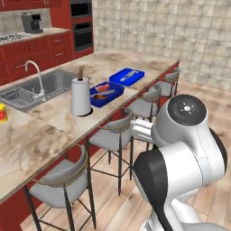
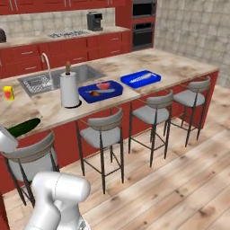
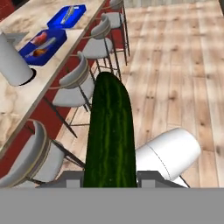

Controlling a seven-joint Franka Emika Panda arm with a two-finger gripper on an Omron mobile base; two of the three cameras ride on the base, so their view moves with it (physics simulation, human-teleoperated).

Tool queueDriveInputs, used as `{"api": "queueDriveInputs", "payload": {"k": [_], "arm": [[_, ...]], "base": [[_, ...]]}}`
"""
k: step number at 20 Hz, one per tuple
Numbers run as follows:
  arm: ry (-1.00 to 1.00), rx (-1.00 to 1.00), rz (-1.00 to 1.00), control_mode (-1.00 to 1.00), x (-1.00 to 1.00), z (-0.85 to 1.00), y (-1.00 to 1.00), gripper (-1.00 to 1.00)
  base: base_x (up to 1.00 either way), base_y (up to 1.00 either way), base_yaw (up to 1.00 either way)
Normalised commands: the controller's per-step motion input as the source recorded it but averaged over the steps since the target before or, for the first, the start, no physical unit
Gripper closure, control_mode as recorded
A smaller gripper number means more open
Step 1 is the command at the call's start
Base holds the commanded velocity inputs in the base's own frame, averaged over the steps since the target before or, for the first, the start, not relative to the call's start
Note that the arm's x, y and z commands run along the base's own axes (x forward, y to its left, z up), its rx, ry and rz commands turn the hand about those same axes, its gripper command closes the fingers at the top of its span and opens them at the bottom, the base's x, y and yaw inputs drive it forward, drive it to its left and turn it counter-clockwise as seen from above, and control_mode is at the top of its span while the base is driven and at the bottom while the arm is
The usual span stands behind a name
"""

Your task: Gather the bell pepper and cucumber from the fridge and place them on a tray on the dining counter. Then gather the chicken drumstick and steak from the fridge and place them on the other tray.

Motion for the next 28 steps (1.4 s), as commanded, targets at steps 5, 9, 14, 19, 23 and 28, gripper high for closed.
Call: {"api": "queueDriveInputs", "payload": {"k": [5,9,14,19,23,28], "arm": [[0.00,0.00,0.00,1.00,0.00,0.00,0.00,1.00],[0.00,0.00,0.00,1.00,0.00,0.00,0.00,1.00],[0.00,0.00,0.00,1.00,0.00,0.00,0.00,1.00],[0.00,0.00,0.00,1.00,0.00,0.00,0.00,1.00],[0.00,0.00,0.00,1.00,0.00,0.00,0.00,1.00],[0.00,0.00,0.00,1.00,0.00,0.00,0.00,1.00]], "base": [[0.59,-1.00,0.07],[0.63,-0.96,0.07],[0.73,-0.78,0.12],[0.78,-0.73,0.22],[0.70,-0.67,0.27],[0.62,-0.47,0.31]]}}
